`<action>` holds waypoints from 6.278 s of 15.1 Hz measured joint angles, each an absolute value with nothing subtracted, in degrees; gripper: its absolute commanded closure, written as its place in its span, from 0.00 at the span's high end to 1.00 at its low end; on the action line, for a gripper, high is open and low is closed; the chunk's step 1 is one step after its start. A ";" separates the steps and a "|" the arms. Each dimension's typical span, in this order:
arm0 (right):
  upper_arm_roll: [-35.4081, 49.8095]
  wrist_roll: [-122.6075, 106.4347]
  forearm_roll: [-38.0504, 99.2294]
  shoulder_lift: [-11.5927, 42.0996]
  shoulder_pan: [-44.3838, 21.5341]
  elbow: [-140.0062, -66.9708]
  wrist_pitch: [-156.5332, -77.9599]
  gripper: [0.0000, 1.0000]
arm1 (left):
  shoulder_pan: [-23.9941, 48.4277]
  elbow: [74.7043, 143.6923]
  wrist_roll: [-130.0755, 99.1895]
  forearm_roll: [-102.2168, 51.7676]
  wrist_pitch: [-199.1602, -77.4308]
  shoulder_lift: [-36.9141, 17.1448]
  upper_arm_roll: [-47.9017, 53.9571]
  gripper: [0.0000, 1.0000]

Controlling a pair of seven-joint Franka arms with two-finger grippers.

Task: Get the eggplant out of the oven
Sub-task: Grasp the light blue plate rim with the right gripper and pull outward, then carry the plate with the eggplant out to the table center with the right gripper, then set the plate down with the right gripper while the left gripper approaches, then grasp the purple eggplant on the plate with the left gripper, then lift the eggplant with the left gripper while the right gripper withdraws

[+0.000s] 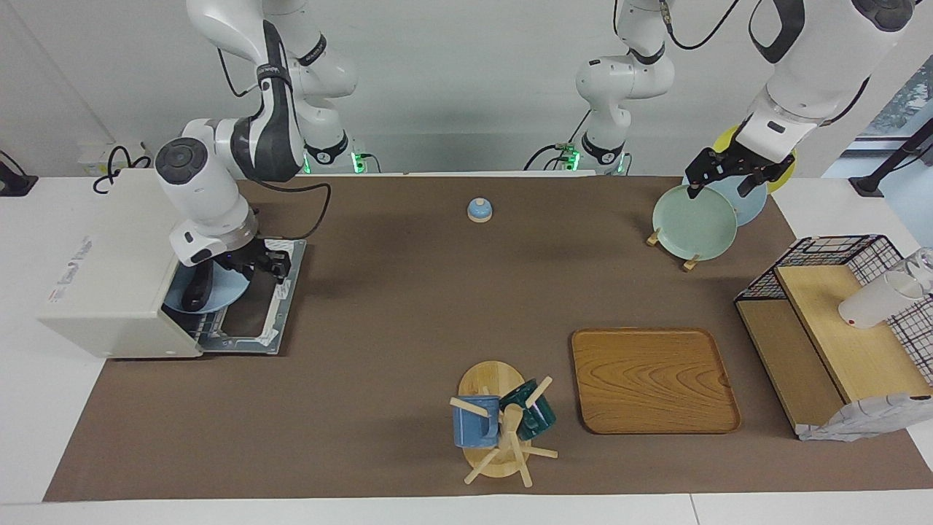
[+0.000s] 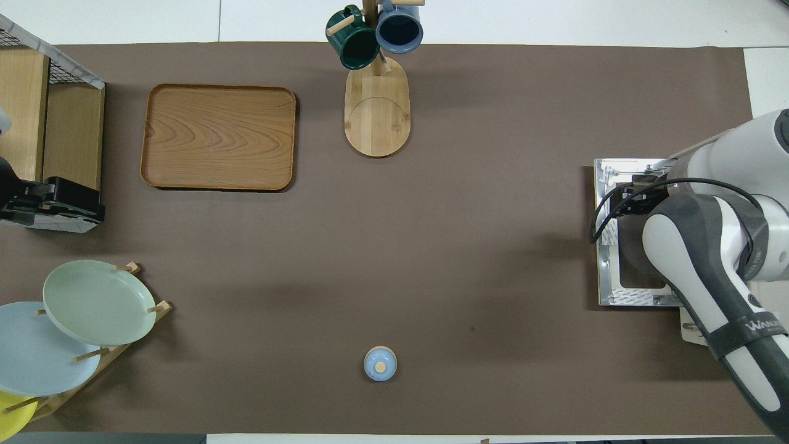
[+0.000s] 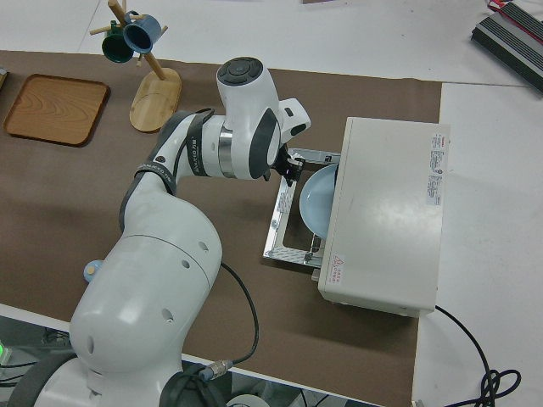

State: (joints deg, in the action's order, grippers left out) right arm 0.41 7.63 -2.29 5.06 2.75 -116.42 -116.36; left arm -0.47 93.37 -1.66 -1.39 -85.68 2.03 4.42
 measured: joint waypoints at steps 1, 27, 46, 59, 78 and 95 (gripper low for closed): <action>0.41 6.76 -2.33 5.06 3.36 -116.92 -116.37 0.68 | -0.47 93.37 -1.66 -1.39 -85.68 2.03 4.42 1.00; 1.70 35.50 -14.51 9.34 -30.64 -104.28 -106.34 0.00 | -0.47 93.37 -1.66 -1.39 -85.68 2.03 4.42 1.00; 1.85 54.36 -5.57 29.26 -43.79 -91.85 -128.41 0.57 | -0.46 93.37 -1.66 -1.39 -85.63 2.03 4.57 1.00; 1.10 37.73 -10.88 20.77 -31.37 -90.50 -105.12 0.00 | 4.93 94.17 -2.92 -3.03 -87.49 2.00 5.88 1.00; 1.04 26.48 -17.27 11.92 -5.18 -122.72 -130.95 0.00 | 31.27 99.51 -22.72 -7.64 -124.66 -23.71 6.22 1.00; 2.50 3.65 -20.99 0.70 2.44 -115.59 -113.82 0.00 | 33.96 103.75 -23.64 -7.64 -130.89 -24.66 6.12 0.09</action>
State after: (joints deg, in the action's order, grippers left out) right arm 2.50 3.65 -20.99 0.70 2.44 -115.59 -113.82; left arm 33.96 103.75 -23.64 -7.64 -130.89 -24.66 6.12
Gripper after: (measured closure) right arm 0.991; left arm 0.374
